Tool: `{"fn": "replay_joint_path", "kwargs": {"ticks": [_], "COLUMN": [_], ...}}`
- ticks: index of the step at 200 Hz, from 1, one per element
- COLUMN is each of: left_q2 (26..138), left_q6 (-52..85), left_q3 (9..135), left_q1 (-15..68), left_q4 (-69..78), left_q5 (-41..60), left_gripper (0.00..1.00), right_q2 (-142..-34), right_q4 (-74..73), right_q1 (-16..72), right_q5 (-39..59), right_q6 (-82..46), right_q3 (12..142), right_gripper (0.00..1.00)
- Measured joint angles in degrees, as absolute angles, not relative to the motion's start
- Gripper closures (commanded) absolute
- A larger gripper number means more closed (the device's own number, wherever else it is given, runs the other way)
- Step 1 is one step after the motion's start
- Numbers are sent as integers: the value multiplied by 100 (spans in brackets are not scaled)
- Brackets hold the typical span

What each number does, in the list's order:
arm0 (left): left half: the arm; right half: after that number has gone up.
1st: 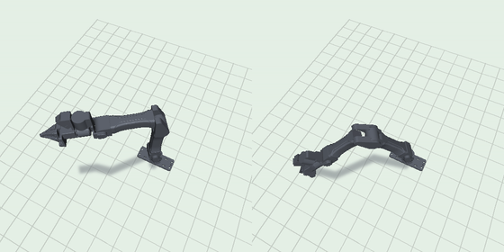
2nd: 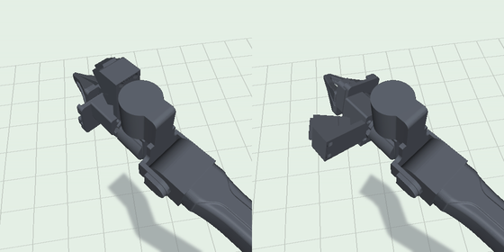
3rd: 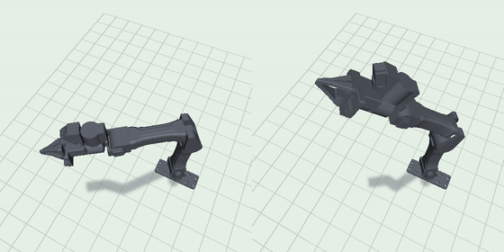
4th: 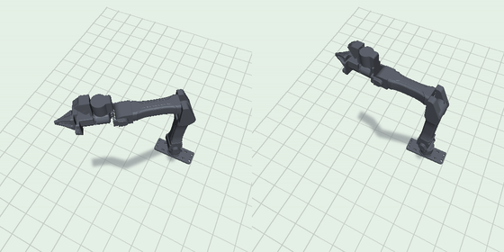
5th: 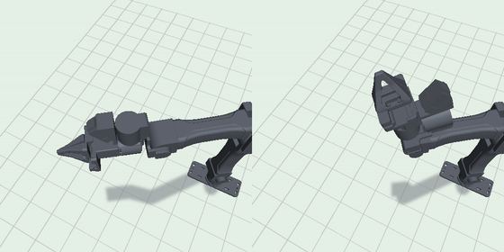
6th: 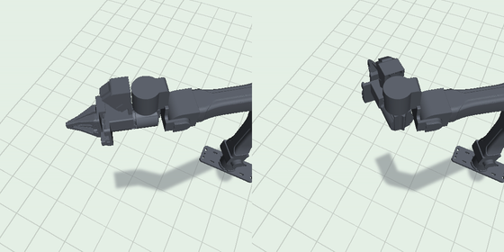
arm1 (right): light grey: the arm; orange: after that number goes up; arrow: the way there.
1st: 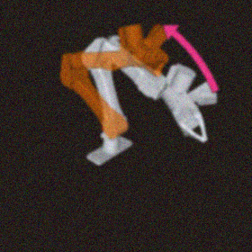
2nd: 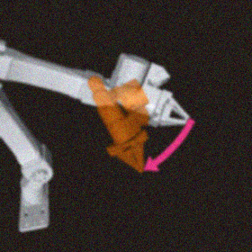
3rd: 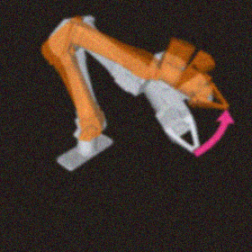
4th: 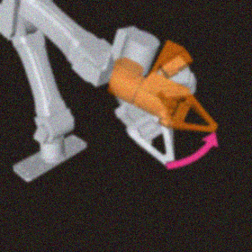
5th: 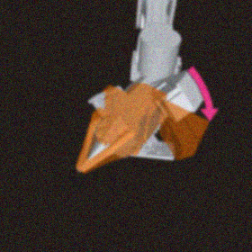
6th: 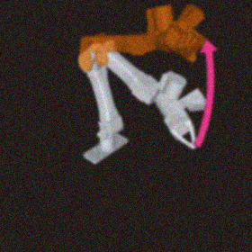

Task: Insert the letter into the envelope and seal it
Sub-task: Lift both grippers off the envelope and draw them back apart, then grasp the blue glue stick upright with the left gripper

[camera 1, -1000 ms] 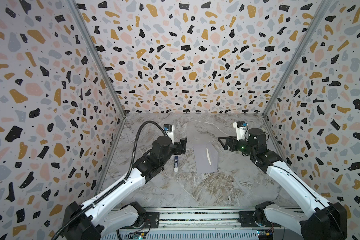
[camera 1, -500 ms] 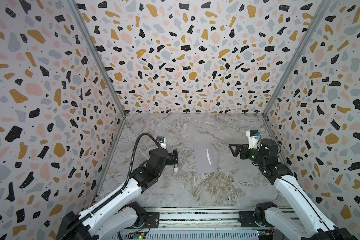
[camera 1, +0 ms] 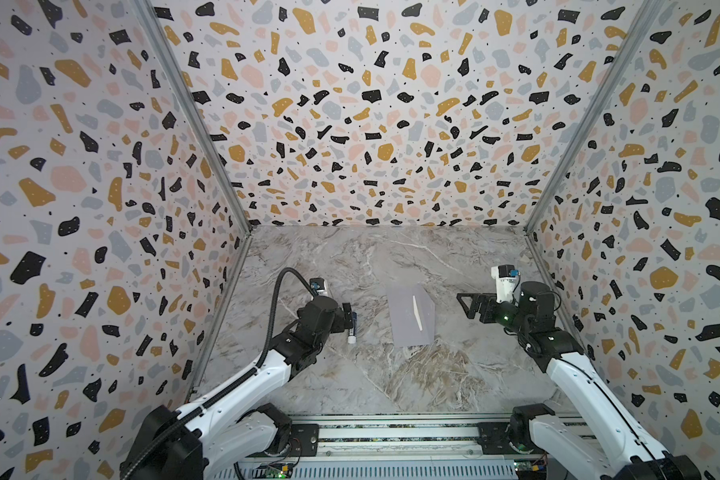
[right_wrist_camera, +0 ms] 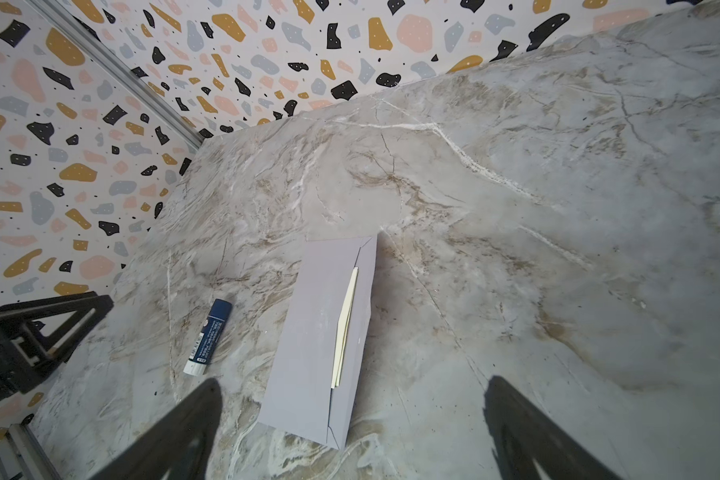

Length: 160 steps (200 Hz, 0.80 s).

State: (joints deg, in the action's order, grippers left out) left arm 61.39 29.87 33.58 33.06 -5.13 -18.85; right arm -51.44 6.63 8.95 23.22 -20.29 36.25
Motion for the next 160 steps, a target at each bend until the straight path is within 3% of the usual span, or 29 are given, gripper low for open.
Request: {"fn": "replay_joint_path", "kwargs": {"ticks": [26,48,73,130,160], "left_q2": [6449,6692,6923,7596,7817], "left_q6": [3072,3085,3028,2829,2786], "left_q3": [3393,3540,3752,4036,4036], "left_q1": [3306,3306,3306,3306,3306], "left_q4": [-617,-685,-821,-1098,-1212], "left_q5": [-1638,-1378,-1105,-666,-593], "left_gripper": [0,15,24,27,33], "right_q2": [-5144,-5172,-5210,-5277,-5299], "right_q4": [602,552,534,423,419], "right_q1": [895,895,895,895,895], "right_q5": [2386,2445,2506,2613,2633], "right_q6": [-2032,-2034,-2049,-2058,-2071], "right_q3": [3623,3623,3623,3603,3601], "right_gripper": [1,1,1,1,1]}}
